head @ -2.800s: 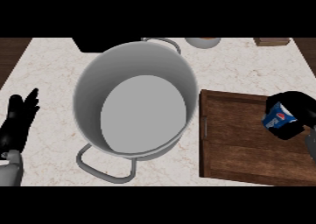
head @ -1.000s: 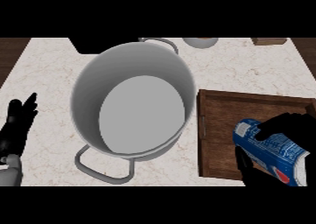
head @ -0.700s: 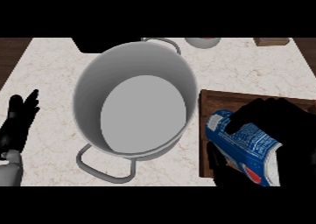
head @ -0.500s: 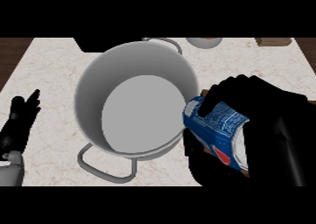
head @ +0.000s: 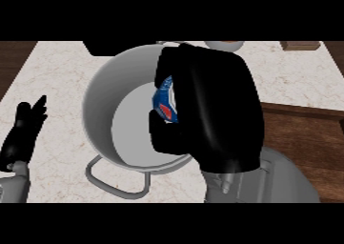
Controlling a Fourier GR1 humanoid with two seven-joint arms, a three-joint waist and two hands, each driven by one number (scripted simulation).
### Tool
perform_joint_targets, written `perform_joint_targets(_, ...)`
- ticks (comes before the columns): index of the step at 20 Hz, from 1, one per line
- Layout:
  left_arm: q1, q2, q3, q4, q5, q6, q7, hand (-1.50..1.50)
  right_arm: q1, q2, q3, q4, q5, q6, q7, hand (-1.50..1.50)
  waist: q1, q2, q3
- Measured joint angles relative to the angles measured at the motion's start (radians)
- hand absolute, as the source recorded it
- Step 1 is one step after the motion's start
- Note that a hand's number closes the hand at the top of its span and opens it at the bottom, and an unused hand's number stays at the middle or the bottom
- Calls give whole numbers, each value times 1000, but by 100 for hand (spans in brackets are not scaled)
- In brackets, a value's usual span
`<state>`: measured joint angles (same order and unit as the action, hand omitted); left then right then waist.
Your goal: Pick the can from the tray and place it in the pot
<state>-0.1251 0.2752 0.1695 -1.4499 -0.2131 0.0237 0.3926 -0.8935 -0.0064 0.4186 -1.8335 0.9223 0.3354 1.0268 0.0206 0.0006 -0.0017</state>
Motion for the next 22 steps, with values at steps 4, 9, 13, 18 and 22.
perform_joint_targets(4,-7,-8,-2,11,-5,5,-2,0,-8,1,23,139,-70,-73,-8,150,-1,1,0)
perform_joint_targets(9,-4,-12,-5,11,-6,2,-18,0,2,2,57,292,-174,-234,5,-150,9,3,1)
perform_joint_targets(13,-5,-15,-6,13,-10,4,-17,0,-5,3,81,388,-253,-384,-28,-150,9,4,1)
perform_joint_targets(18,-11,-16,-5,18,-12,4,-14,0,27,4,74,411,-303,-628,-96,-150,9,5,2)
perform_joint_targets(22,-19,-10,5,20,-8,3,-14,0,51,4,28,408,-308,-798,-164,-150,1,4,2)
